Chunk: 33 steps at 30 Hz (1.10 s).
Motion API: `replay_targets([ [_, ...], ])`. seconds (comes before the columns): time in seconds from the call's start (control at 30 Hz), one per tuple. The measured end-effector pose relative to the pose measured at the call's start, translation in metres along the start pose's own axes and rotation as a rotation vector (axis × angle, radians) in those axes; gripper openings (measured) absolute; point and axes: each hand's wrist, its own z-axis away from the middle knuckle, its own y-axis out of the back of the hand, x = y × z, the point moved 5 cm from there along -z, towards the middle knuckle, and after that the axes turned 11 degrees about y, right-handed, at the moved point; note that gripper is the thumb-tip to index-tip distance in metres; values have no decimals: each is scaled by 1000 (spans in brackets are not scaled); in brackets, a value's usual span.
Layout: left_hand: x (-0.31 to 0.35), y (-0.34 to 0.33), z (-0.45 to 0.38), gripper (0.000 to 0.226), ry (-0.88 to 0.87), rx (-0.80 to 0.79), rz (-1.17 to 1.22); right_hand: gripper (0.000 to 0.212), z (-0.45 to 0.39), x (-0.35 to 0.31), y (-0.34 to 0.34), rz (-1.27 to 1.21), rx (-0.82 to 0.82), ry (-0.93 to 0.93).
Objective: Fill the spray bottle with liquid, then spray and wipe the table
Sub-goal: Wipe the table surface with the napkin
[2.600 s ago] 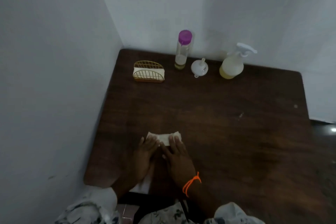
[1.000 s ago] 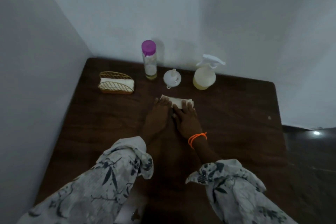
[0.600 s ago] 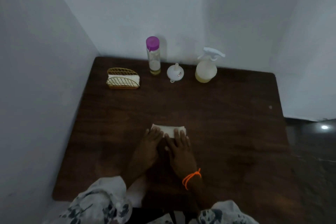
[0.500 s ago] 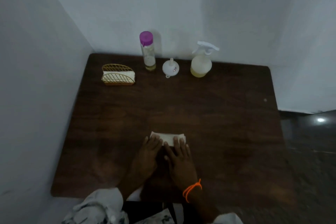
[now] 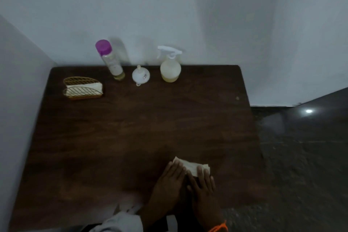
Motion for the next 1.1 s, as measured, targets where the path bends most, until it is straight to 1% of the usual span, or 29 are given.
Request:
replay_targets([
  [0.03, 3, 6, -17, 63, 24, 48, 35, 63, -6, 13, 4, -11, 1, -19],
  [0.17, 9, 39, -84, 61, 35, 143, 65, 54, -50, 62, 25, -5, -8, -70],
  [0.3, -7, 82, -144, 59, 68, 216, 51, 54, -120, 95, 52, 8, -2, -47],
  [0.47, -57, 131, -206, 56, 147, 324, 116, 53, -224, 100, 80, 41, -19, 3],
  [0.57, -93, 149, -222, 57, 183, 335, 121, 53, -274, 89, 86, 32, -49, 41],
  [0.7, -138, 153, -211, 58, 230, 372, 179, 55, -305, 56, 77, 2, -98, 104],
  [0.8, -160, 140, -178, 61, 263, 345, 226, 56, -299, 22, 63, 19, -121, 161],
  [0.9, -171, 125, -135, 61, 269, 273, 364, 57, -274, -8, 45, 13, -130, 215],
  [0.93, -170, 123, -118, 62, 251, 277, 392, 57, -261, -16, 39, 10, -130, 232],
  [1.07, -148, 96, -61, 59, 179, 416, 325, 57, -201, -35, 13, 11, -118, 267],
  [1.1, -139, 85, -47, 58, 190, 410, 320, 56, -182, -37, 7, 22, -112, 273],
])
